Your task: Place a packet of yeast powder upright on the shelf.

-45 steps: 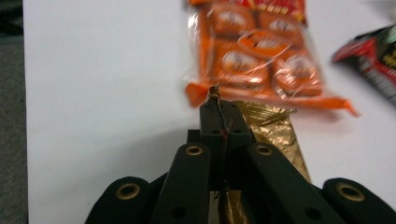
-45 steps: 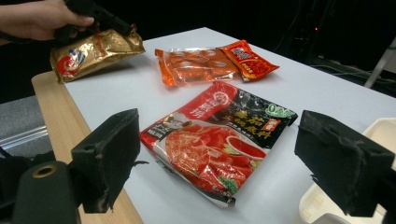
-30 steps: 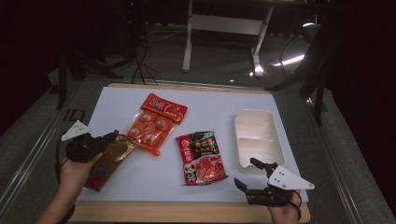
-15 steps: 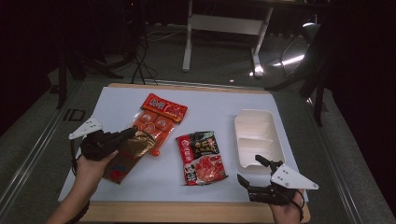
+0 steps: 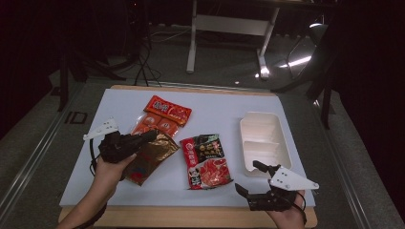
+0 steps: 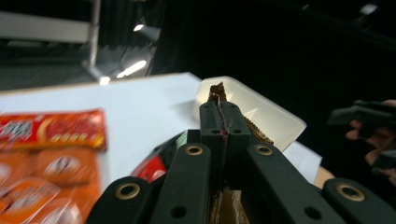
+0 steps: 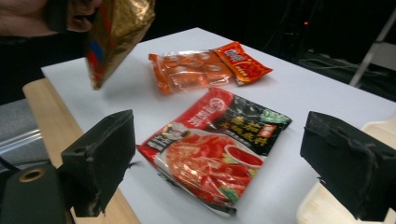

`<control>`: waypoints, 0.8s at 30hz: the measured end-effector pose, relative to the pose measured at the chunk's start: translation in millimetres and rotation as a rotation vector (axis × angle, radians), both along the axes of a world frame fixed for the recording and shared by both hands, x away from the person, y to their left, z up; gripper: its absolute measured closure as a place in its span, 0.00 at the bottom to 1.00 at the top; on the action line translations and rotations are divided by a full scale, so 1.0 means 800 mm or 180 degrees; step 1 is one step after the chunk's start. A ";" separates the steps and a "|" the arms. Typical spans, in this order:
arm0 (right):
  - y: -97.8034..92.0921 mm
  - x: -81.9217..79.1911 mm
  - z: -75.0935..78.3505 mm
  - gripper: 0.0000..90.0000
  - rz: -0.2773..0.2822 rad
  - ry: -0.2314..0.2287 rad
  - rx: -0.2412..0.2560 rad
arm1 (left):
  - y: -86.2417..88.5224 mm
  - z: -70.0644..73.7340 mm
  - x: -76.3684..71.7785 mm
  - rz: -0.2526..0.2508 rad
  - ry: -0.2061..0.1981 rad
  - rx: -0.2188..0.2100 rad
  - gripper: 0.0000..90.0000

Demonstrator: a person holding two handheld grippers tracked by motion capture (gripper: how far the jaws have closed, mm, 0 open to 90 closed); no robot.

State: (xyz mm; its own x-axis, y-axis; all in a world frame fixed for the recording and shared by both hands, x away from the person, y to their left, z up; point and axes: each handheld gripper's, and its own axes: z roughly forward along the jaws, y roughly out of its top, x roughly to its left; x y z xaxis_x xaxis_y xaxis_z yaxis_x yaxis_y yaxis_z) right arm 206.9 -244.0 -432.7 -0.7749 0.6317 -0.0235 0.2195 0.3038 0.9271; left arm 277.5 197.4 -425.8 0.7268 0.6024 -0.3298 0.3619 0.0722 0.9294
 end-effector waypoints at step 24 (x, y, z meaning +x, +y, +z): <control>0.072 0.053 0.077 0.19 0.0482 0.0123 0.0234 | -0.060 0.004 0.011 -0.0074 -0.0388 -0.0511 1.00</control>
State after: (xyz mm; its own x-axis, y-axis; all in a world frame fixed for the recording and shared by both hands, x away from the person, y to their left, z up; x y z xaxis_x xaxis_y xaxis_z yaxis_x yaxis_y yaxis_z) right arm 249.4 -186.6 -370.9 -0.8607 0.5066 0.0501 0.2123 0.2678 0.9398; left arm 286.0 149.8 -422.2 0.7804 0.5318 -0.3289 0.2506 0.2159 0.9437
